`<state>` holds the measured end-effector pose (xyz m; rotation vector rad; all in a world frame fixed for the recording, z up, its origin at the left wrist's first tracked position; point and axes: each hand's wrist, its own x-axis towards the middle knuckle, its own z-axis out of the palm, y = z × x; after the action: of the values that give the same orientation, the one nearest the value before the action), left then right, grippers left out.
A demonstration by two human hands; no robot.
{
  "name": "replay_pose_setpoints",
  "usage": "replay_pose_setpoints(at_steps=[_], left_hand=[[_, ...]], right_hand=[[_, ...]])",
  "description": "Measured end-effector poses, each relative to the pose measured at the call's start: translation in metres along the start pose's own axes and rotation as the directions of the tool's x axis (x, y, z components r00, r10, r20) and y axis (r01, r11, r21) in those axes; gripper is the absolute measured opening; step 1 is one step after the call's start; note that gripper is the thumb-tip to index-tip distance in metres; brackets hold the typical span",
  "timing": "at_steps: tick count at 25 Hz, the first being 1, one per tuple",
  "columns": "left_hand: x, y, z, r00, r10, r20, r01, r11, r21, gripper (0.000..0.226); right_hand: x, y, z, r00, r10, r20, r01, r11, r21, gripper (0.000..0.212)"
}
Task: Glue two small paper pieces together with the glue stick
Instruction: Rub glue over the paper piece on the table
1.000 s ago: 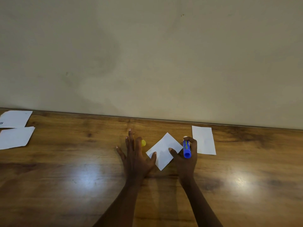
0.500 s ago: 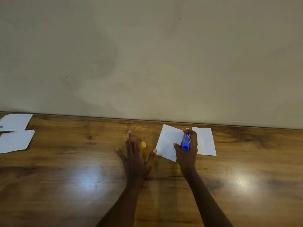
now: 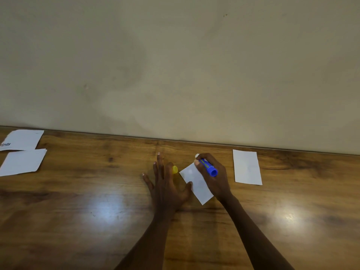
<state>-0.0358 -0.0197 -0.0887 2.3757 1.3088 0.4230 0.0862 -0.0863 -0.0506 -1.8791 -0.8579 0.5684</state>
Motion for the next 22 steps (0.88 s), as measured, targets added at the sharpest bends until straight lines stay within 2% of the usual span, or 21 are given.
replay_pose_setpoints(at_steps=[1, 2, 3, 5, 7, 10, 14, 17, 22], left_hand=[[0.000, 0.000, 0.000, 1.000, 0.004, -0.002, -0.004, 1.000, 0.006, 0.077], [0.000, 0.000, 0.000, 1.000, 0.008, -0.003, -0.008, 1.000, 0.009, 0.076], [0.000, 0.000, 0.000, 1.000, 0.011, -0.006, -0.011, 1.000, 0.006, 0.076], [0.000, -0.001, 0.001, 1.000, 0.014, -0.004, -0.014, 1.000, -0.003, 0.076], [-0.001, -0.001, 0.000, 1.000, 0.012, 0.008, -0.012, 1.000, 0.002, 0.078], [-0.001, 0.000, -0.001, 1.000, 0.011, 0.006, -0.011, 1.000, -0.016, 0.079], [-0.002, 0.001, -0.003, 1.000, 0.015, 0.001, -0.015, 0.999, -0.040, 0.078], [-0.001, 0.001, -0.004, 1.000, 0.009, 0.009, -0.009, 1.000, -0.022, 0.076], [-0.001, 0.002, -0.003, 1.000, 0.001, 0.007, -0.001, 1.000, -0.017, 0.073]], right_hand=[[-0.002, -0.001, 0.006, 0.997, 0.069, -0.036, -0.060, 0.976, 0.208, 0.017], [-0.002, -0.001, 0.010, 0.991, 0.127, -0.051, -0.103, 0.939, 0.329, 0.016], [-0.002, 0.000, 0.013, 0.988, 0.153, -0.039, -0.129, 0.927, 0.351, 0.015], [-0.002, 0.002, 0.014, 0.990, 0.137, 0.019, -0.137, 0.945, 0.297, 0.003], [0.000, 0.003, 0.015, 0.994, 0.100, 0.044, -0.107, 0.967, 0.230, 0.010], [0.002, 0.003, 0.016, 0.995, 0.062, 0.074, -0.074, 0.983, 0.171, 0.005], [0.003, 0.003, 0.019, 0.989, 0.024, 0.145, -0.031, 0.998, 0.046, 0.016], [0.007, 0.005, 0.012, 0.995, 0.013, 0.102, -0.011, 1.000, -0.024, 0.008], [0.018, 0.009, -0.003, 0.997, 0.079, -0.010, -0.080, 0.996, -0.051, 0.011]])
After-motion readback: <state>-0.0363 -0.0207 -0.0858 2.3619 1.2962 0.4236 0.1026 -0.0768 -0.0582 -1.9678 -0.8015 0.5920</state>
